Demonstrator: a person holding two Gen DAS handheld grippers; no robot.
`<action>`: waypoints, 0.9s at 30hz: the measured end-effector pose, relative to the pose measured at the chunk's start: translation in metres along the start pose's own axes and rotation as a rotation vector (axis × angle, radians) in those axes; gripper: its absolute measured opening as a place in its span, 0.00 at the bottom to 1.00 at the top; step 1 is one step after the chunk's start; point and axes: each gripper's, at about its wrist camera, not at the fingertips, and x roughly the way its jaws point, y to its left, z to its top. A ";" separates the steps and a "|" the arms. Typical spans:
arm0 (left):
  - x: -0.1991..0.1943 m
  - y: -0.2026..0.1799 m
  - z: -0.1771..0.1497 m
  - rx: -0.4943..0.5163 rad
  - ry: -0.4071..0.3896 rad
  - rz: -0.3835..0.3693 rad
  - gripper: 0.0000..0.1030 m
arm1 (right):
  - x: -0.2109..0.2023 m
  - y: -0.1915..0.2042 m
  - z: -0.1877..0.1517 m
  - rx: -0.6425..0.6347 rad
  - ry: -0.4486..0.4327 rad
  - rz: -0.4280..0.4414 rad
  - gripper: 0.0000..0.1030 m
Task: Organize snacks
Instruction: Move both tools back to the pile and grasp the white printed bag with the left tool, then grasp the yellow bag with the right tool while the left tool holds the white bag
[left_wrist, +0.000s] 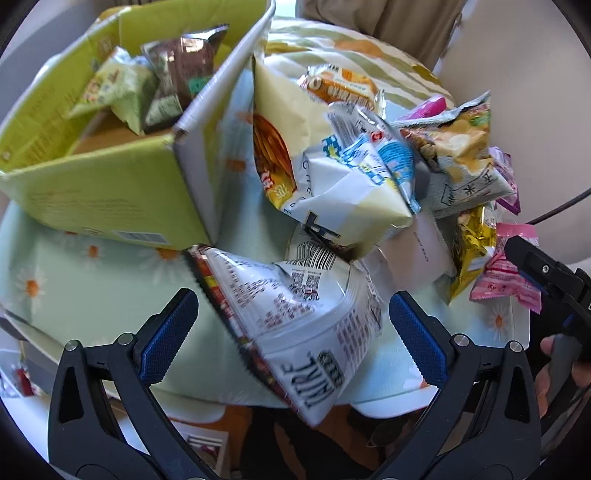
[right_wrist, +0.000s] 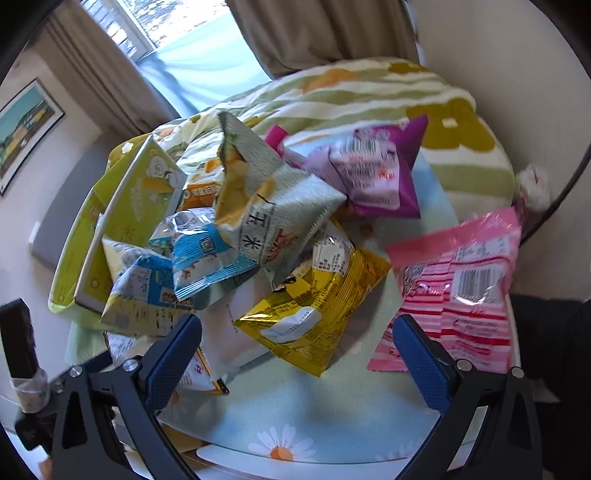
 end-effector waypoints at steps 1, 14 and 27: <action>0.006 -0.001 0.001 -0.007 0.008 -0.002 1.00 | 0.002 -0.001 0.000 0.008 0.005 0.001 1.00; 0.032 -0.004 0.000 -0.023 0.065 -0.071 0.74 | 0.042 -0.018 0.016 0.172 0.081 0.037 0.91; 0.015 0.004 -0.002 -0.015 0.053 -0.047 0.66 | 0.072 -0.024 0.020 0.248 0.147 0.032 0.59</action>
